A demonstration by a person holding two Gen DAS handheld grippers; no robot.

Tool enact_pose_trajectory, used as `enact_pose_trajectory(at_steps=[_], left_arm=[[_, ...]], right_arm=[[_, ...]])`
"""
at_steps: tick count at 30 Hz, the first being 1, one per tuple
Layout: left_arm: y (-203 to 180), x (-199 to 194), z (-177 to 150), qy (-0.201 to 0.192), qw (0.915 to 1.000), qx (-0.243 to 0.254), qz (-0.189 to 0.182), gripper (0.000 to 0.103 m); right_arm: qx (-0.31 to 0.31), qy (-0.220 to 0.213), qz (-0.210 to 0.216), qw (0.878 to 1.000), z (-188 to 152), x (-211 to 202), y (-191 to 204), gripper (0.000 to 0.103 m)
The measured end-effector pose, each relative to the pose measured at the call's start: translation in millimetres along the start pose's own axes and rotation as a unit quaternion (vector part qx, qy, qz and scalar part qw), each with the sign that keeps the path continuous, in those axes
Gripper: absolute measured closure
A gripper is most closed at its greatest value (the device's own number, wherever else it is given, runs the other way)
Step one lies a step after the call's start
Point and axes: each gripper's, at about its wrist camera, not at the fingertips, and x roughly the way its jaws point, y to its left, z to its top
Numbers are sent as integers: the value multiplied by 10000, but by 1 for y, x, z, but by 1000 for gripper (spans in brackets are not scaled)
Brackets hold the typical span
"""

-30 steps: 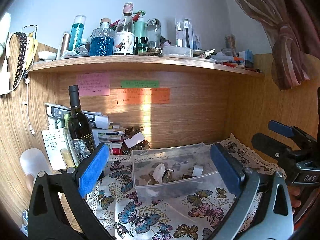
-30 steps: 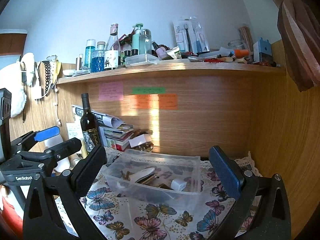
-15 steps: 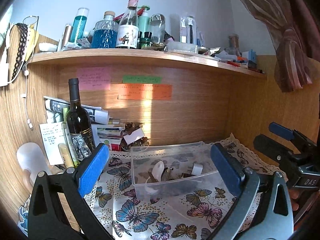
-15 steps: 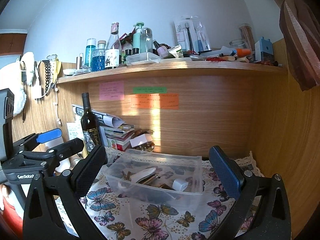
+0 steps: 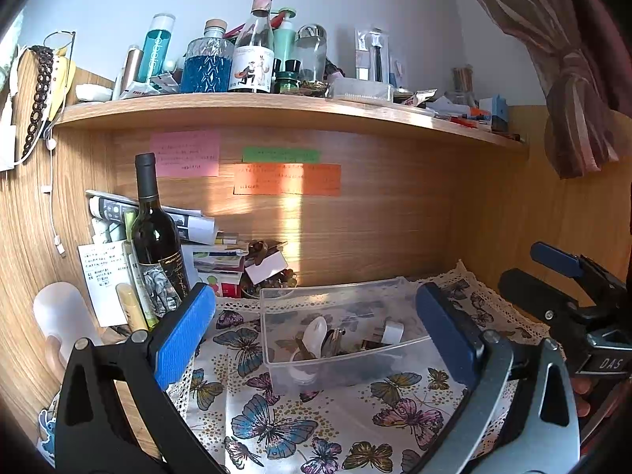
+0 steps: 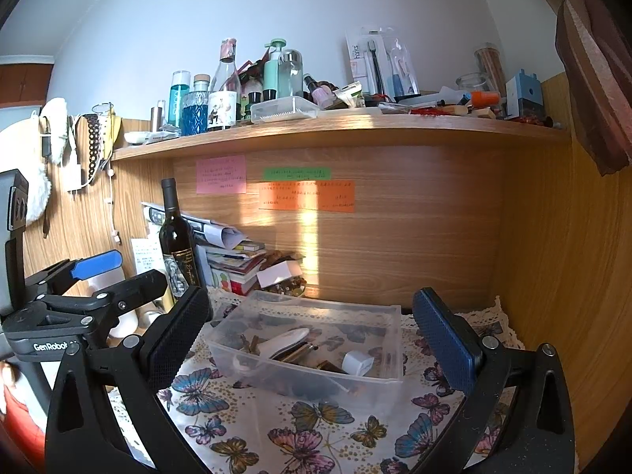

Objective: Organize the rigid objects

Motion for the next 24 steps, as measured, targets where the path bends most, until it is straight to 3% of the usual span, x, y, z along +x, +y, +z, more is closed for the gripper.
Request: enact_pose_trajectory(at_steps=[24], left_arm=[[-4, -3, 0, -100, 9998, 148, -77, 0]], right_arm=[[17, 42, 1, 10000, -3, 2, 4, 0]])
